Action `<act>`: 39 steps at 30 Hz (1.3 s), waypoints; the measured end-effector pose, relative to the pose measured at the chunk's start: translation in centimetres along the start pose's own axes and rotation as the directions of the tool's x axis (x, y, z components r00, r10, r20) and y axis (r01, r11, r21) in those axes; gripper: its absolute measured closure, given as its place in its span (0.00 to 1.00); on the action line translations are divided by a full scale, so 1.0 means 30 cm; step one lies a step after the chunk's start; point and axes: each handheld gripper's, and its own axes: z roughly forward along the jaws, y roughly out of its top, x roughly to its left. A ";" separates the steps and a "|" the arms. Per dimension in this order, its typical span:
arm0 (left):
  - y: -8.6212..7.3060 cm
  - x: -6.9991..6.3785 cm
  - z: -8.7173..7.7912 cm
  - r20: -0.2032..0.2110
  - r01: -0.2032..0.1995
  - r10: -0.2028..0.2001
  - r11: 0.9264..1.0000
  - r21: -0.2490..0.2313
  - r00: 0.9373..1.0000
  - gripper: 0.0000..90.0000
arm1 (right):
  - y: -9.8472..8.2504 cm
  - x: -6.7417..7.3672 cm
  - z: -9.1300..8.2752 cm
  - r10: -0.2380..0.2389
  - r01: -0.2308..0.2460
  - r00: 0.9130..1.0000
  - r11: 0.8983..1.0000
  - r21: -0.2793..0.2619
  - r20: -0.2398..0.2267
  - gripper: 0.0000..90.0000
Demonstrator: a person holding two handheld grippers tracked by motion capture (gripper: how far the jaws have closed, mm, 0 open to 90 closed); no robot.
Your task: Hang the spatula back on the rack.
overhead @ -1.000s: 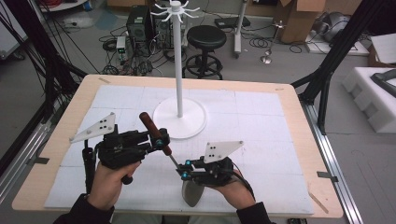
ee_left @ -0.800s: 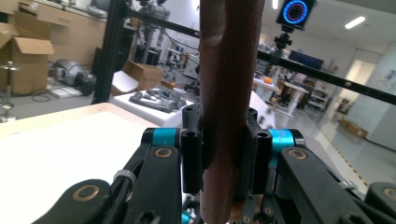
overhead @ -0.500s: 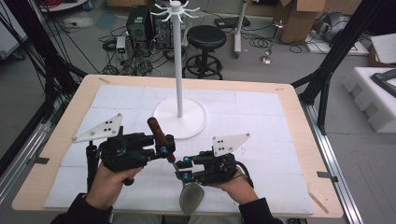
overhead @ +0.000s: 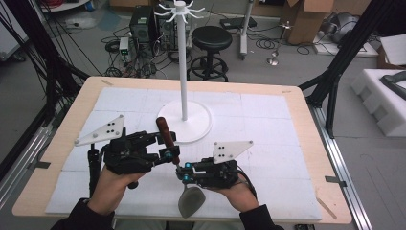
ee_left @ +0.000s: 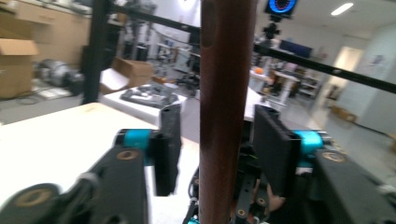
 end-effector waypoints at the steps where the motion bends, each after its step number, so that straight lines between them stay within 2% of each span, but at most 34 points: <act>1: 0.001 0.001 0.000 -0.017 -0.001 0.001 1.000 -0.002 1.000 0.51 | 0.000 0.000 0.002 -0.003 0.003 1.000 1.000 -0.002 0.022 0.94; 3: 0.001 0.005 0.000 -0.033 -0.003 0.003 1.000 -0.006 0.999 0.48 | 0.000 0.005 0.004 -0.009 0.009 0.998 1.000 -0.010 0.063 0.94; 7: 0.000 0.017 0.005 -0.026 0.000 -0.001 1.000 -0.008 1.000 0.44 | 0.006 0.014 0.007 -0.010 0.015 0.990 0.999 -0.032 0.141 0.94; 10: -0.002 0.028 0.014 -0.018 0.006 -0.006 1.000 -0.001 1.000 0.46 | 0.008 0.020 0.008 -0.001 0.009 0.983 0.999 -0.042 0.184 0.93; 18: -0.004 0.056 0.037 -0.012 0.003 -0.003 1.000 0.006 1.000 0.73 | 0.006 0.024 0.013 0.018 -0.004 0.974 0.998 -0.063 0.228 0.93; 21: -0.001 0.066 0.045 -0.014 0.011 -0.011 1.000 0.006 1.000 0.81 | 0.005 0.020 0.011 0.022 -0.006 0.969 0.998 -0.067 0.247 0.93; 25: 0.006 0.076 0.055 0.003 0.020 -0.020 1.000 0.014 1.000 0.81 | 0.001 0.014 0.005 0.033 -0.013 0.968 0.997 -0.080 0.248 0.93; 26: 0.010 0.079 0.057 0.008 0.019 -0.019 1.000 0.017 1.000 0.81 | 0.000 0.013 0.002 0.029 -0.008 0.968 0.996 -0.086 0.248 0.91; 28: 0.023 0.082 0.063 0.011 -0.006 0.005 1.000 0.029 1.000 0.81 | 0.000 0.013 -0.012 0.051 -0.021 0.970 0.992 -0.125 0.239 0.72; 29: 0.033 0.084 0.066 0.013 -0.020 0.020 0.999 0.033 1.000 0.81 | 0.001 0.011 -0.025 0.054 -0.019 0.967 0.990 -0.143 0.247 0.66; 31: 0.058 0.088 0.076 0.017 -0.042 0.042 0.998 0.045 0.999 0.81 | 0.001 0.011 -0.056 0.061 -0.015 0.962 0.985 -0.170 0.267 0.57; 34: 0.104 0.099 0.094 0.028 -0.064 0.063 0.997 0.048 0.998 0.81 | -0.004 0.009 -0.105 0.073 -0.011 0.948 0.980 -0.198 0.308 0.44; 39: 0.188 0.124 0.136 0.038 -0.102 0.100 0.992 0.068 0.994 0.81 | -0.023 0.002 -0.200 0.087 0.004 0.904 0.977 -0.211 0.419 0.30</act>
